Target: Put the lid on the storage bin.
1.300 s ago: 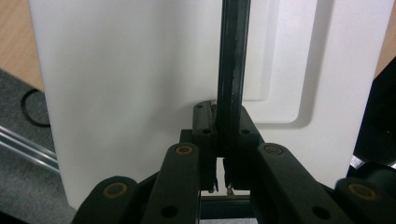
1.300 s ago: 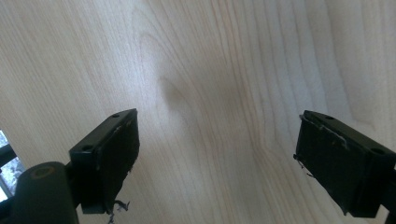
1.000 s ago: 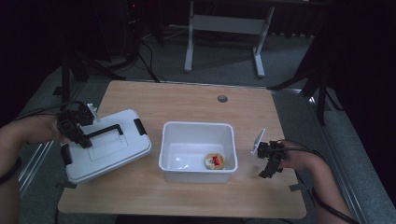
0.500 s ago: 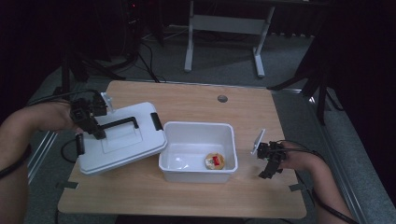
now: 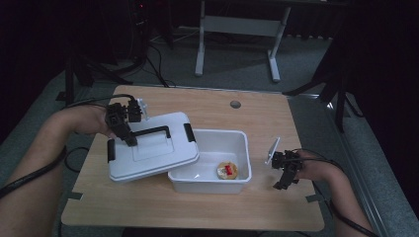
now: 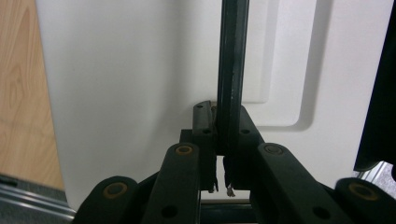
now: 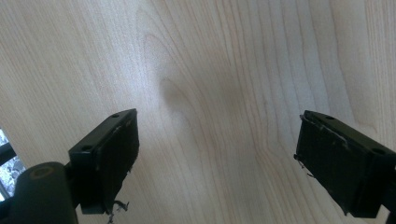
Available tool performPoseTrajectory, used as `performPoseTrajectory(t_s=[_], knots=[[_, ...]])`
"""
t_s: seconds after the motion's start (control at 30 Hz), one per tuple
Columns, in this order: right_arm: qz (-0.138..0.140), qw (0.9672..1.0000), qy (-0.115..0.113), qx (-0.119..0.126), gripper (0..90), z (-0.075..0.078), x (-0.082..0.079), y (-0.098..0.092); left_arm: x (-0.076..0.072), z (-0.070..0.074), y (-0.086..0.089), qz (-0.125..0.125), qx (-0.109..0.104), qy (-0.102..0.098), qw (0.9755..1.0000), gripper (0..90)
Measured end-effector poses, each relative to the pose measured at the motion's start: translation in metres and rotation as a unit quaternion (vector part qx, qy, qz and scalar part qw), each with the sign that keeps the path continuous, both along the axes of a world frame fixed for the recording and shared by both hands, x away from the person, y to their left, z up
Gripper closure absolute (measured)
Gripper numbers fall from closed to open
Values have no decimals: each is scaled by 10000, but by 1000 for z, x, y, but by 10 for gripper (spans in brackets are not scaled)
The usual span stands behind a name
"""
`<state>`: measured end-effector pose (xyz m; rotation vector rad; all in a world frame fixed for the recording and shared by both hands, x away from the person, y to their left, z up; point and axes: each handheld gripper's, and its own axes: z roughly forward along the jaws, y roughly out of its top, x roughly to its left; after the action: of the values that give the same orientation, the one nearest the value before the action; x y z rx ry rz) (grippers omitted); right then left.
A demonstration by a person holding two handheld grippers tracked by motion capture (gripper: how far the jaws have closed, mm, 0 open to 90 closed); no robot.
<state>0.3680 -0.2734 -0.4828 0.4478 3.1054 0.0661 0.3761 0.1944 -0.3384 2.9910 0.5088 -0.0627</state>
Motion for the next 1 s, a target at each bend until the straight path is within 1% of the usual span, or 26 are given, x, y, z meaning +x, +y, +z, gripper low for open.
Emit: performPoseTrajectory(t_s=[0.07,0.2,0.23,0.37,0.4,0.43,0.57,0.63,0.67,0.9,1.0], knots=[[11,10000,11,-16,130,0,1,1,1,1,-9,-109,7,-17,9999,835],[28,10000,-2,-11,130,1,1,4,4,3,-26,-269,-111,-5,9996,834],[28,10000,7,-10,130,2,1,5,5,3,-30,-336,-105,-35,9994,835],[50,10000,11,-25,129,2,2,6,7,4,-46,-489,-154,-21,9987,835],[53,10000,20,-35,130,2,2,6,7,4,-50,-552,-163,-26,9983,835],[55,10000,19,-27,130,2,2,7,7,4,-54,-588,-167,-71,9981,835],[62,10000,16,-18,130,2,2,8,9,4,-69,-763,-212,-35,9969,834],[66,10000,18,-13,131,3,2,8,9,4,-76,-823,-221,-70,9963,835],[68,10000,30,2,131,2,2,9,9,4,-79,-867,-219,-45,9960,835],[99,9999,39,-14,133,2,2,11,10,3,-107,-1162,-153,-59,9931,835],[119,9999,45,-5,134,2,3,12,11,1,-118,-1245,-119,-49,9921,835]])
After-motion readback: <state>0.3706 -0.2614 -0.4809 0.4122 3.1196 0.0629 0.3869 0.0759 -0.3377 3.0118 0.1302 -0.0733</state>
